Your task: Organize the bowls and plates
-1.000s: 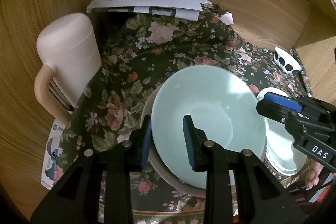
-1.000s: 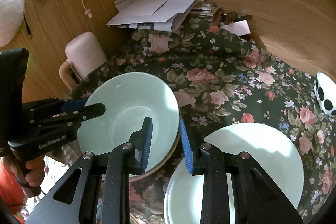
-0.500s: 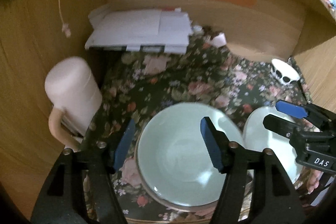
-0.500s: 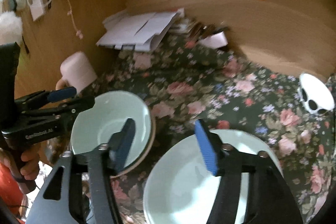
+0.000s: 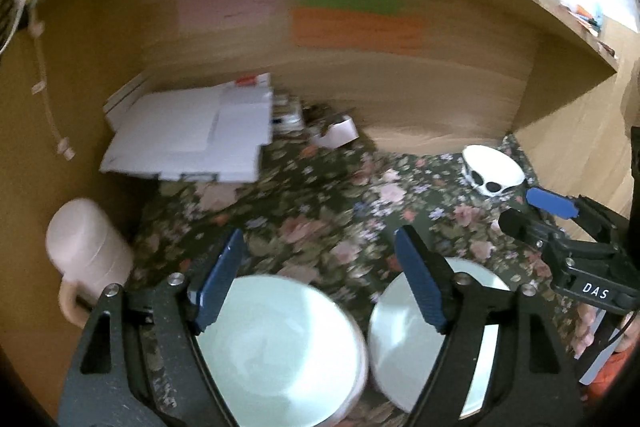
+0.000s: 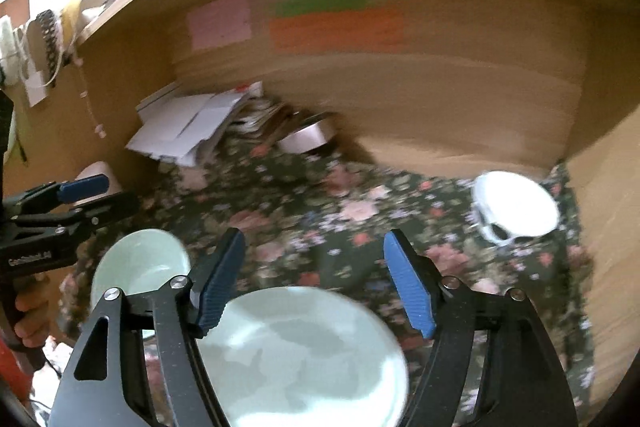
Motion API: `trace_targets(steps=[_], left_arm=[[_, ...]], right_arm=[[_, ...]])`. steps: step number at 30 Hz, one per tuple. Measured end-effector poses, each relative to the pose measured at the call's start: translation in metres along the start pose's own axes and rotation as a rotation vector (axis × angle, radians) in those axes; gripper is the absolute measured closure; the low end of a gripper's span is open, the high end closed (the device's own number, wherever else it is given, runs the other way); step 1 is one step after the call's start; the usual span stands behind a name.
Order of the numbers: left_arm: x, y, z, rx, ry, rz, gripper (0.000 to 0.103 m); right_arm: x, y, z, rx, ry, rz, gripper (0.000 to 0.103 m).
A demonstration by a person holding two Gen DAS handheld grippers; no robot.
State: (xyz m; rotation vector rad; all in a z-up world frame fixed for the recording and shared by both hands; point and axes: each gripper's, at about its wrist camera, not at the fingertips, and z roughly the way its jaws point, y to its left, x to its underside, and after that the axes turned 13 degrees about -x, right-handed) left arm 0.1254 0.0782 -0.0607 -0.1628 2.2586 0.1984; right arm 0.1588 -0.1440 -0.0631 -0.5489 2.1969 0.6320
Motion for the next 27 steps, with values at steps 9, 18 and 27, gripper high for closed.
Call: trace_targets(steps=[9,18,27], left_arm=[[-0.025,-0.056,0.018,0.043,-0.018,0.055,0.025],[-0.042,-0.111,0.055,0.076,0.007,0.113,0.025],[-0.053,-0.147,0.106,0.080,0.084,0.156,0.025]], right_arm=[[-0.003,-0.059,-0.020,0.092,-0.031,0.053,0.034],[0.000,-0.132,-0.015,0.187,0.002,0.188,0.034],[0.007,-0.206,0.009,0.297,0.068,0.304,0.034]])
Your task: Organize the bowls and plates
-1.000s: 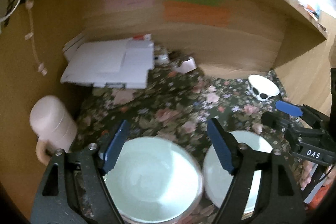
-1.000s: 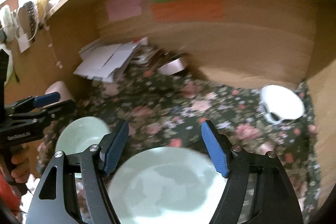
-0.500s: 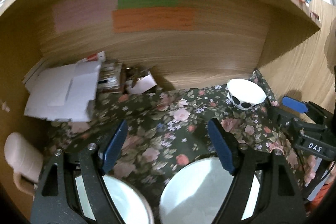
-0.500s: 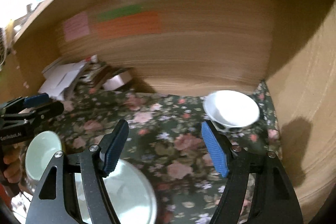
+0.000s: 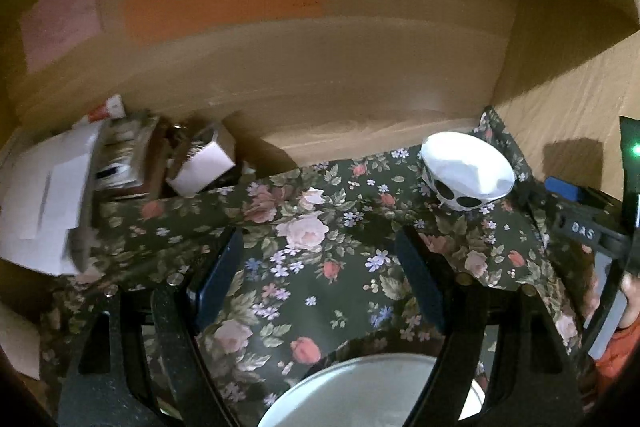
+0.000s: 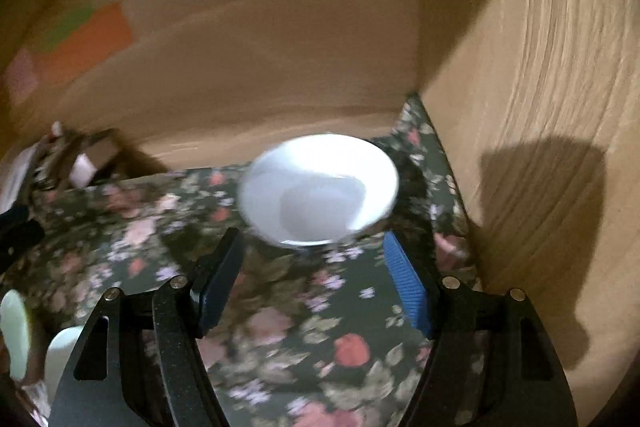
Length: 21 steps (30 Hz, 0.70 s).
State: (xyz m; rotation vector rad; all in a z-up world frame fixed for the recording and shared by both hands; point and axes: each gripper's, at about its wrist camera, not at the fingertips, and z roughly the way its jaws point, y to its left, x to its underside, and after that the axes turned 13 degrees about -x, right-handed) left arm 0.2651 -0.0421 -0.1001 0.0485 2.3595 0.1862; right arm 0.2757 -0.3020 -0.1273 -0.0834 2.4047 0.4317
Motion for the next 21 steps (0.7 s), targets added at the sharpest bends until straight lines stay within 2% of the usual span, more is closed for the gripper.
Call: trace_targets(steps=[2,9,11,17,21], left_arm=[[-0.003,-0.005,0.010,0.002,0.018,0.005,0.025],[-0.016,-0.024,0.044,0.011,0.075,0.043,0.025],[-0.018,-0.030,0.050,0.009,0.078,0.060,0.025],[-0.022,-0.045,0.065,0.019,0.088,0.099,0.025],[-0.021,-0.050,0.072,0.031,0.095,0.105,0.025]], right_arm=[[-0.002,-0.011,0.010,0.004,0.015,0.033,0.036],[-0.006,-0.032,0.044,0.011,0.074,0.095,0.055],[-0.006,-0.036,0.050,0.005,0.088,0.109,0.058],[-0.008,-0.044,0.062,-0.029,0.115,0.137,0.059],[-0.007,-0.043,0.070,-0.019,0.122,0.124,0.062]])
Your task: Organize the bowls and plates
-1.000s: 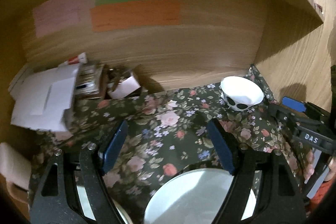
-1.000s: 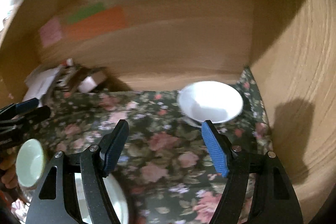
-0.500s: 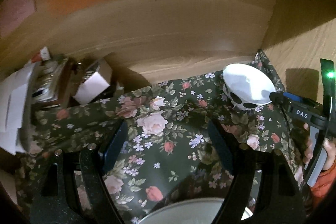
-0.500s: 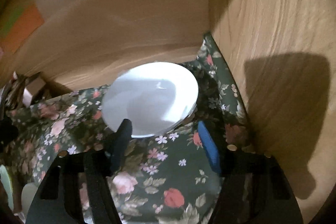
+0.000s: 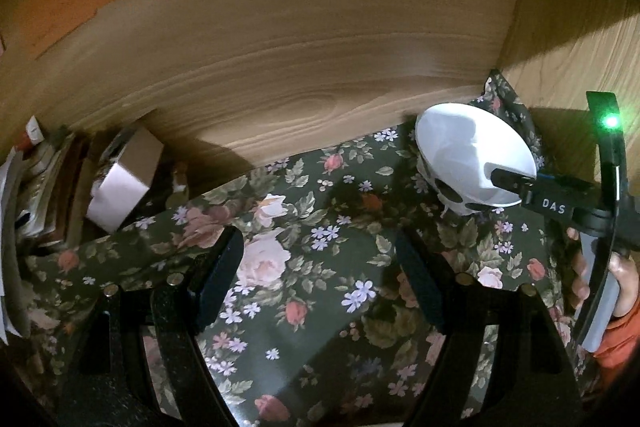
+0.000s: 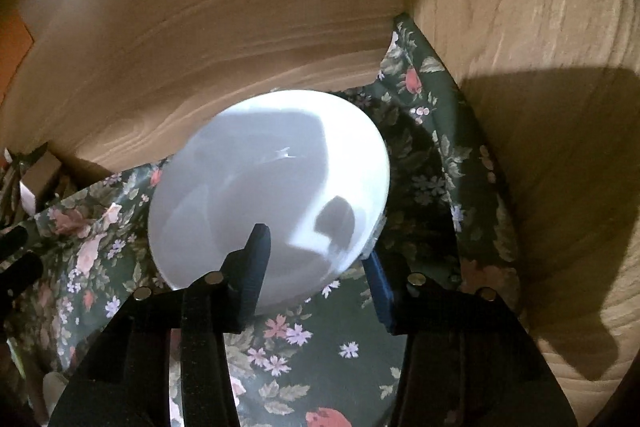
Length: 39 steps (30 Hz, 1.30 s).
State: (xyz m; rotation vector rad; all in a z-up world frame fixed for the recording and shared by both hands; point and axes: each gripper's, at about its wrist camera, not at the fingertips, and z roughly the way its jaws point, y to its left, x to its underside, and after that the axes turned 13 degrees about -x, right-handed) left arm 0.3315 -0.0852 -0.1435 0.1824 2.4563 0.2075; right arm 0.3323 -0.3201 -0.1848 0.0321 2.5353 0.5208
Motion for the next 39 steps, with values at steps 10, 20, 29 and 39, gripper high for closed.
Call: trace_targets(steps=[10,20,29,39], left_arm=[[0.004,-0.012,0.018,0.038,0.061,0.003,0.025],[0.019,-0.019,0.031,0.046,0.150,0.027,0.028],[0.030,-0.027,0.045,0.061,0.236,0.054,0.057],[0.036,-0.036,0.051,0.090,0.263,0.072,0.077]], right_arm=[[0.023,0.031,0.004,-0.089,0.082,-0.142,0.084],[0.055,0.063,-0.007,-0.198,0.157,-0.178,0.088],[0.060,0.064,-0.017,-0.189,0.120,-0.124,0.075],[0.063,0.069,-0.001,-0.236,0.148,-0.066,0.079]])
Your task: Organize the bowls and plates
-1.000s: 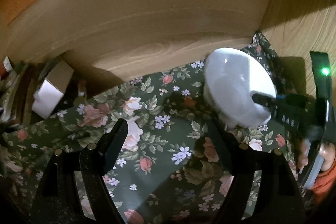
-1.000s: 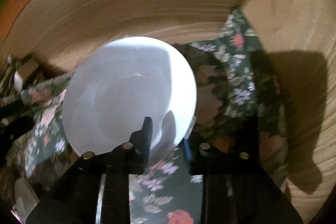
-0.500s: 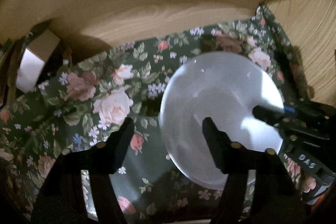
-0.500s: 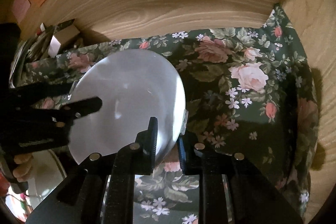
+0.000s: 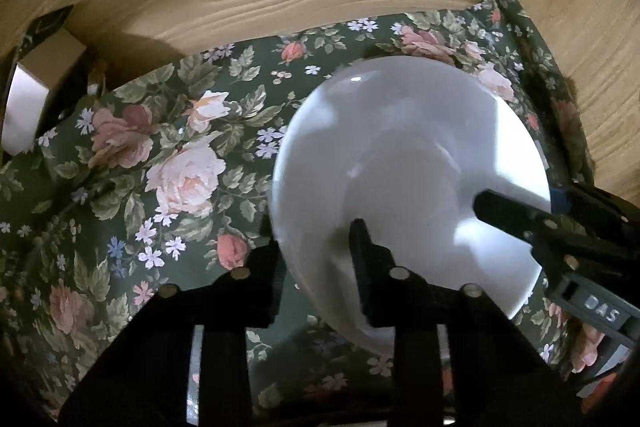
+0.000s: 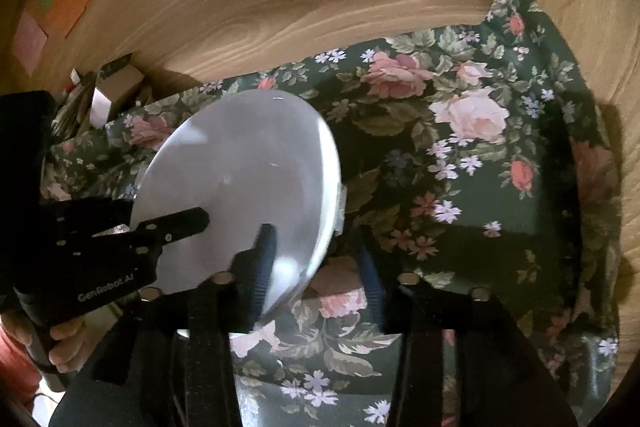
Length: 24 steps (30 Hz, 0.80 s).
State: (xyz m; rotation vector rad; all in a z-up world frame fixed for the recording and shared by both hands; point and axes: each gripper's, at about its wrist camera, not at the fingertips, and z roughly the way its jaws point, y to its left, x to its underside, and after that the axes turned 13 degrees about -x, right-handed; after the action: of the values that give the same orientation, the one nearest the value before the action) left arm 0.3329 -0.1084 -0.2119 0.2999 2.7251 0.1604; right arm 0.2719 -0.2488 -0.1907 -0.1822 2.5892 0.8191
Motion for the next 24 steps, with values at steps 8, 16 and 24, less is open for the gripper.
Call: trace_targets(steps=[8,16,24], left_arm=[[0.002,-0.018,-0.006,-0.034,-0.037,0.051,0.081],[0.008,-0.011,-0.036,-0.025,-0.097,0.034,0.081],[0.022,0.001,-0.078,-0.014,-0.190,-0.007,0.081]], right_arm=[[0.002,0.004,-0.003,0.041,-0.033,-0.019,0.082],[0.006,0.019,-0.035,0.037,-0.110,-0.053,0.082],[0.009,0.044,-0.067,0.039,-0.189,-0.107,0.082]])
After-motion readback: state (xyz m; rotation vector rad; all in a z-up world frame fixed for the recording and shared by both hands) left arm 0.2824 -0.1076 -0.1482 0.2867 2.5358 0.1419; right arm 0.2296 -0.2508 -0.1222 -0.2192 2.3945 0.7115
